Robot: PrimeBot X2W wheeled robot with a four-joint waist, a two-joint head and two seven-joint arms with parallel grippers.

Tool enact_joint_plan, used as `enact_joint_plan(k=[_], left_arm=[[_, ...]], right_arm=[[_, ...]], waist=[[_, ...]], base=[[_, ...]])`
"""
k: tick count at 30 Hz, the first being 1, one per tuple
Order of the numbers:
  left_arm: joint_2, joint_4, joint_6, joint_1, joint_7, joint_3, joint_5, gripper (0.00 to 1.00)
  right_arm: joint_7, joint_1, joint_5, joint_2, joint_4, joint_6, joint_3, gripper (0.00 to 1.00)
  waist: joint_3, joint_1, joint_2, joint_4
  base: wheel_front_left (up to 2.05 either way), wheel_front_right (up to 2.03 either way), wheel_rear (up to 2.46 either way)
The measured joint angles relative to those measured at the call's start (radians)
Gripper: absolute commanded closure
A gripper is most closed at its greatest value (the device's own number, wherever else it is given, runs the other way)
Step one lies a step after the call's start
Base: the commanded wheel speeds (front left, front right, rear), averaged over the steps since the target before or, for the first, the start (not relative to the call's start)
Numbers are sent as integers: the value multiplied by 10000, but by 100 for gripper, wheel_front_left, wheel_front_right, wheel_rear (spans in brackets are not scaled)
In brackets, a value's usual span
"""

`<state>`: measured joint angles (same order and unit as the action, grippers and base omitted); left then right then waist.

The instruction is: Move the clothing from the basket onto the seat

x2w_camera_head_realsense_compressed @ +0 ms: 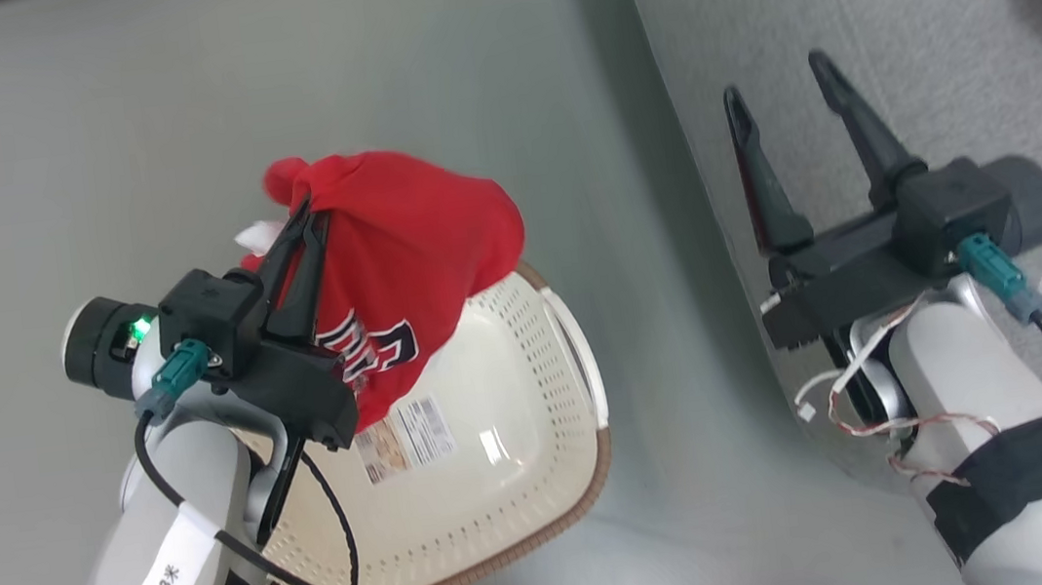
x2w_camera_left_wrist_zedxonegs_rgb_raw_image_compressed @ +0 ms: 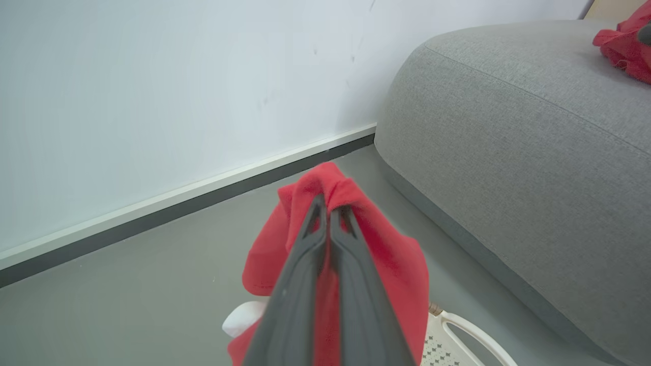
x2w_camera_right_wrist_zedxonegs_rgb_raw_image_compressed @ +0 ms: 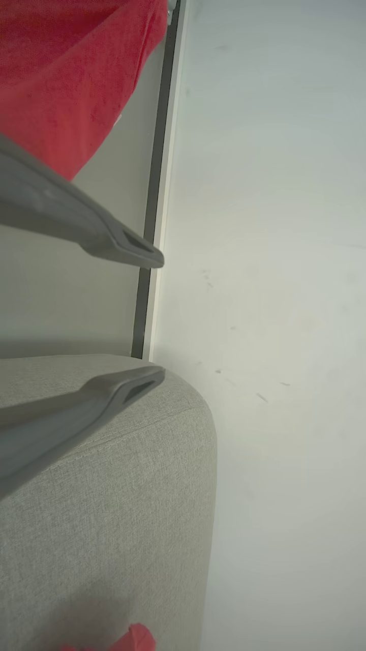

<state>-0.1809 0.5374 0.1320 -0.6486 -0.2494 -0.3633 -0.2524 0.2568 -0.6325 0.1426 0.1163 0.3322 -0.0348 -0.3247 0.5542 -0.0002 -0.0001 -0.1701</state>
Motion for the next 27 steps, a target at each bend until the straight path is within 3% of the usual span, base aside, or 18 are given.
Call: enact_joint_plan(k=[10, 20, 27], left_arm=[[59, -305, 0, 304, 0, -102, -384, 100], [169, -591, 0, 371, 96, -577, -617, 100], [462, -552, 0, 373, 387, -970, -966, 100]], right_arm=[[0, 572, 81, -2, 489, 280, -75, 0], [-2, 776, 67, 15, 1425, 1060, -836, 0], [-2, 689, 63, -224, 2485, 1409, -1657, 0]], waist=[[-1540, 1, 0, 262], [-3056, 0, -1, 428], [-4105, 1, -1, 565]], base=[[0, 0, 0], [0, 0, 0], [0, 0, 0]])
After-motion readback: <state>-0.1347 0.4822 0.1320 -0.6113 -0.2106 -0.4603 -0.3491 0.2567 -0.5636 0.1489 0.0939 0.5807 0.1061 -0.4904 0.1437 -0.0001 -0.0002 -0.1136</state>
